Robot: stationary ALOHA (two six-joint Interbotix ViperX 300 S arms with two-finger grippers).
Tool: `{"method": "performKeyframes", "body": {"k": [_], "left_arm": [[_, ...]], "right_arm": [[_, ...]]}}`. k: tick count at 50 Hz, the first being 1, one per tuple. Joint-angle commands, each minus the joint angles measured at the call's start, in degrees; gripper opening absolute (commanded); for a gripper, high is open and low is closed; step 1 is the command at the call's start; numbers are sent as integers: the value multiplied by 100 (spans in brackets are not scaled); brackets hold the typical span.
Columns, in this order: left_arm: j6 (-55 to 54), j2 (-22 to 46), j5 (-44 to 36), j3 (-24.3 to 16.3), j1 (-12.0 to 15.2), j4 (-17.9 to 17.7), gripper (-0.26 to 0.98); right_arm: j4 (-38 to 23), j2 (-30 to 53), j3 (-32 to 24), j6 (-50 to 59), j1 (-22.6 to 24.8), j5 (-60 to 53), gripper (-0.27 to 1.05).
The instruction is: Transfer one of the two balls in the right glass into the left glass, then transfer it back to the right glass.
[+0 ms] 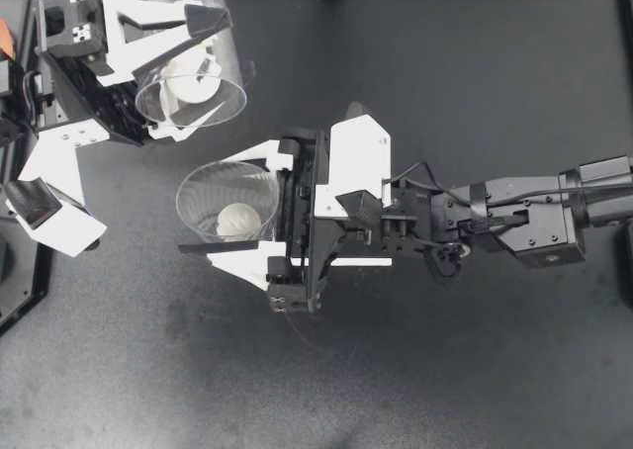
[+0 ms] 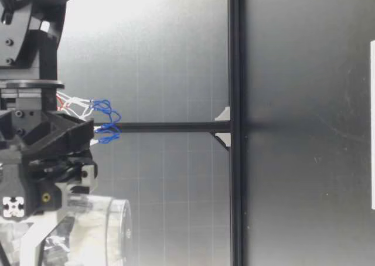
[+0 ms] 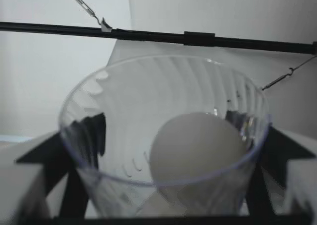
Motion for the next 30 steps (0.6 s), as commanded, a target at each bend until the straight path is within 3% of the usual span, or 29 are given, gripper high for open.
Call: {"method": "performKeyframes", "body": {"k": [1,15,23,30], "left_arm": [[-18,-26,-105,-62,18,0,77],[-352,-44,-193,18,9,-114,77],[-1213,-149,-220,114,-18,-756,77],[-1731,-299,-220,308,-18,-817,77]], "right_arm": [[-9,-97,-158,-9,-35,-70,66],[-9,-97,-158,18,-35,-44,66],[-9,-132,-149,26,-9,-18,66],[-9,-141,-149,26,0,-18,66]]}}
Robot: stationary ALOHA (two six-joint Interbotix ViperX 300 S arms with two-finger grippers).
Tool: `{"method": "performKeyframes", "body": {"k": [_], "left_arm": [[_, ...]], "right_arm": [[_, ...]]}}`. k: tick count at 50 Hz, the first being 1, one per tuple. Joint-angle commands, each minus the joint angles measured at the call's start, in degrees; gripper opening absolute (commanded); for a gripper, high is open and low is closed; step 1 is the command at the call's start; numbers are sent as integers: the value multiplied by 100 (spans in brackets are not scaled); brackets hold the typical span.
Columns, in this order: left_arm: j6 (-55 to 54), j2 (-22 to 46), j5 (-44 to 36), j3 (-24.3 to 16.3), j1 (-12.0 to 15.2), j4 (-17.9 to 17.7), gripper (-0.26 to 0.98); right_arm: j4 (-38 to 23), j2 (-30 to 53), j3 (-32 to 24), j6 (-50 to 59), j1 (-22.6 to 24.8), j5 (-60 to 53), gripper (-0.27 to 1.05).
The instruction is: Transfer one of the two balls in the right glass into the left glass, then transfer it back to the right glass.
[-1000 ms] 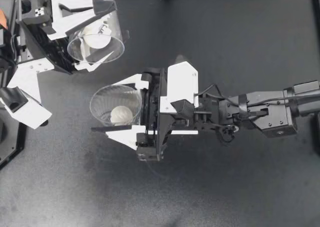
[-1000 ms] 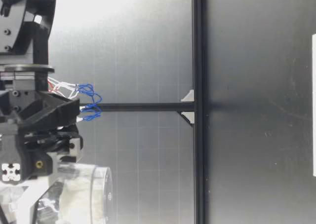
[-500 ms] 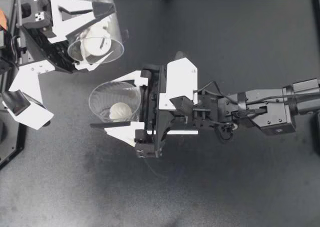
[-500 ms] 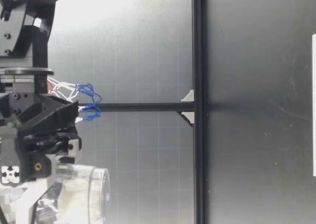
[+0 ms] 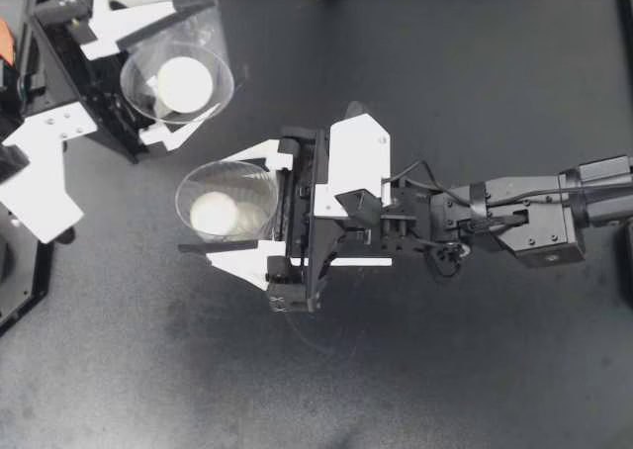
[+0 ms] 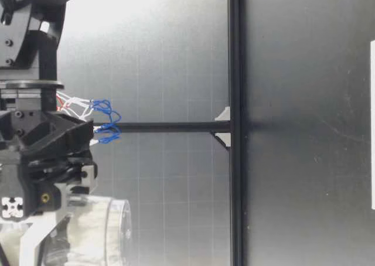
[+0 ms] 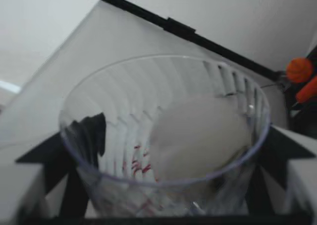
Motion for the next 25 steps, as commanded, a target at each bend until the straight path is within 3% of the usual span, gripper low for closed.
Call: {"method": "performKeyframes", "body": {"k": [1,9,18,25], "left_arm": [[-220,-167,-26,18,-9,-105,77],[-1151,-624,26,246,-9,-624,77],[-2145,-1441,299,668,-9,-677,77],[-3208,-2004,1037,1072,-9,-686,77]], "right_arm": [[-9,-132,-141,0,-9,-9,66],[-9,-158,-53,-35,-18,53,66],[-9,-316,255,-88,-9,88,66],[-9,-633,624,-264,-9,70,66]]}}
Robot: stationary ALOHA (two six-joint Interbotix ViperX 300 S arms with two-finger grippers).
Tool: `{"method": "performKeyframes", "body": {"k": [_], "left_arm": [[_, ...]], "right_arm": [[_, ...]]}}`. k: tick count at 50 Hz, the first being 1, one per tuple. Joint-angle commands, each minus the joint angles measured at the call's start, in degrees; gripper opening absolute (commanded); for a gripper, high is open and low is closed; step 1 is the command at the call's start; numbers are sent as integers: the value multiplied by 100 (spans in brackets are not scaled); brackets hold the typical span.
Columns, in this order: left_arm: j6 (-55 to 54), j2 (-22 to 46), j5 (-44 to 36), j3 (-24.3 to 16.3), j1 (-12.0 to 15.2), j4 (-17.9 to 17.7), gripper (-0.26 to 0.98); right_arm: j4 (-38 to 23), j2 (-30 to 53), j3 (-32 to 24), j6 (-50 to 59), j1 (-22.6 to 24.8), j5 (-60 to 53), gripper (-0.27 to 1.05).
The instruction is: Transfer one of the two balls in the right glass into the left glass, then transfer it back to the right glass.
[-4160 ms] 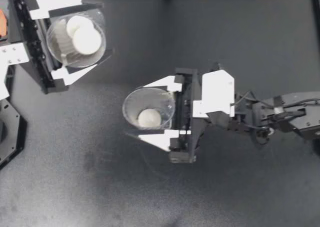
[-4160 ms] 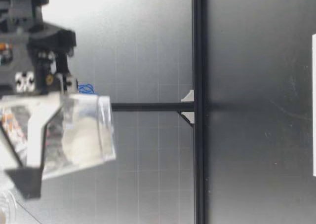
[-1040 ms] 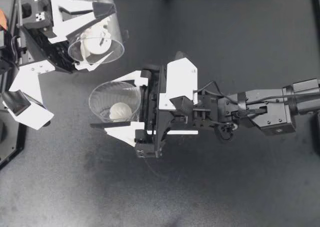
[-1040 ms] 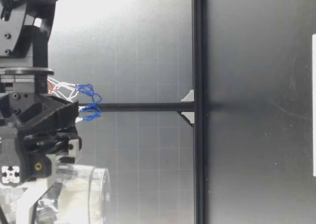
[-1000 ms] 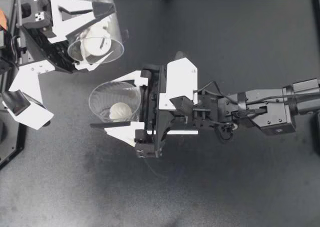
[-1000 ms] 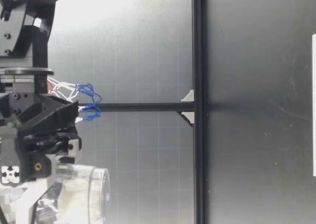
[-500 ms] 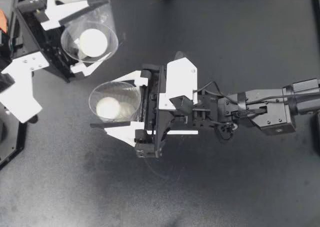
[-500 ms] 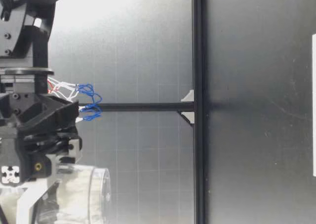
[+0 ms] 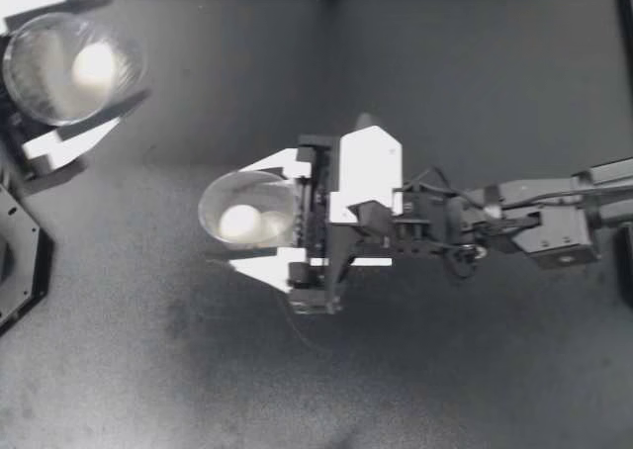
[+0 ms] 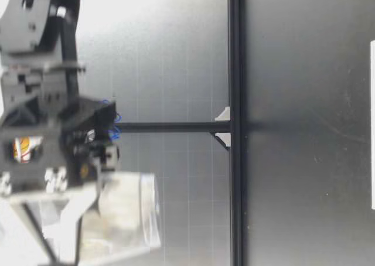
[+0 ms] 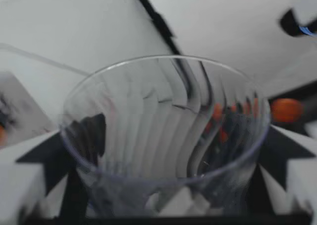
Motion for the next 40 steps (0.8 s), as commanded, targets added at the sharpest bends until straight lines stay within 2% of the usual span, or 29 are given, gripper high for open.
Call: {"method": "performKeyframes", "body": {"k": [1,10,22,26,40], "left_arm": [[-536,-211,404,97,-9,-9,77],[-1890,-246,800,343,-167,0,77],[-2399,-114,387,633,-1055,26,77],[-2426,35,114,765,-1239,26,77],[-2716,404,-255,1046,-1266,18,77]], "right_arm": [[-9,-448,114,-88,-9,-35,66],[-9,-1134,791,-431,0,0,66],[-9,-2057,1837,-659,-9,18,66],[-9,-2373,2206,-659,0,-18,66],[-158,-3164,3349,-800,0,-466,66]]}}
